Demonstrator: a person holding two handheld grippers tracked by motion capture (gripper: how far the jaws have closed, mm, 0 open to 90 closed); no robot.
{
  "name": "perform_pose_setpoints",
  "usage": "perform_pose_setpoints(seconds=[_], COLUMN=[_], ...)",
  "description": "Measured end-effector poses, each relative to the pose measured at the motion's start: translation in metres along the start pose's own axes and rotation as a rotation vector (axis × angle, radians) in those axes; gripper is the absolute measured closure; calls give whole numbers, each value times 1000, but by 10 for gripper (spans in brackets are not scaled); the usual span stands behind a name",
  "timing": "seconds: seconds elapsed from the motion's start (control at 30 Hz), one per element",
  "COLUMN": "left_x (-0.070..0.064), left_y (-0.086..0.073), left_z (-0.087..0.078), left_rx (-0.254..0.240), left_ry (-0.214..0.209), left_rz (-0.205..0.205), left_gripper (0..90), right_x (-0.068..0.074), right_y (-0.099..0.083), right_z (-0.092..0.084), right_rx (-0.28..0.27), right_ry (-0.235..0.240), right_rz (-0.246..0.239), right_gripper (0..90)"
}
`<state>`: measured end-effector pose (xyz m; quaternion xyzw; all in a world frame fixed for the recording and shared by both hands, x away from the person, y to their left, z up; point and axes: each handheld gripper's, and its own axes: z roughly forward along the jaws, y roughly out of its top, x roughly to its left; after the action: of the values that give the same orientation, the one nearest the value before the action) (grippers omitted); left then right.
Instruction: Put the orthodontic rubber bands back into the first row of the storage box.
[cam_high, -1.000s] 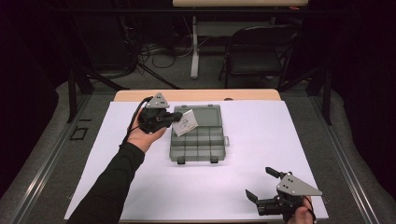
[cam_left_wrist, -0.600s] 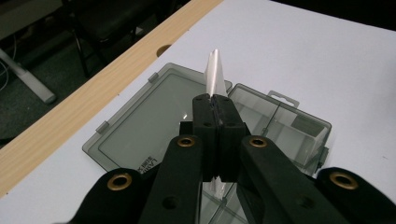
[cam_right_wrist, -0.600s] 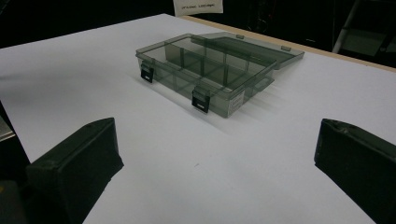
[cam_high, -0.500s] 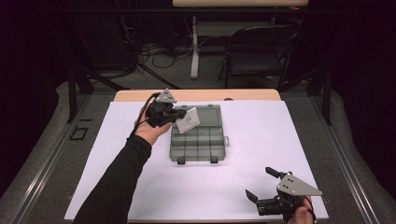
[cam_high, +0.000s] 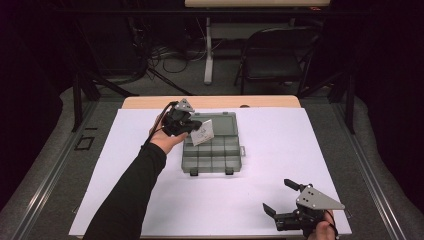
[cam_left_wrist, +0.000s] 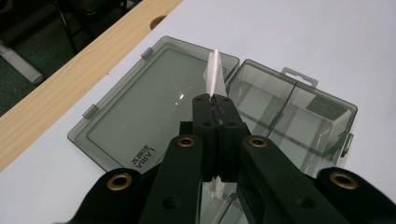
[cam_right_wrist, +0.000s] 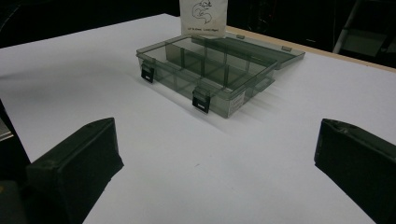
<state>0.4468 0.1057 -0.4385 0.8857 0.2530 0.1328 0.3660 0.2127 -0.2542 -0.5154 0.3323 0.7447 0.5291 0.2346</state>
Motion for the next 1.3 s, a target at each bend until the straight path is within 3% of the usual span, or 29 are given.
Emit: perform_pose_setpoints(seconds=[0.33,0.7,1.3], left_x=[-2,-2,-7], left_y=[-2,-13,-15], left_z=[13,27,40], left_rx=[44,66,112], left_ry=[-16,-28,-25], left_rz=[13,-15,11], left_gripper=[894,893,882], right_x=[0,0,0], right_y=[0,0,1], right_z=[0,0,0], right_rx=[2,10,9], right_ry=[0,4,3], right_rz=[-1,-3,-5], right_gripper=[0,0,0])
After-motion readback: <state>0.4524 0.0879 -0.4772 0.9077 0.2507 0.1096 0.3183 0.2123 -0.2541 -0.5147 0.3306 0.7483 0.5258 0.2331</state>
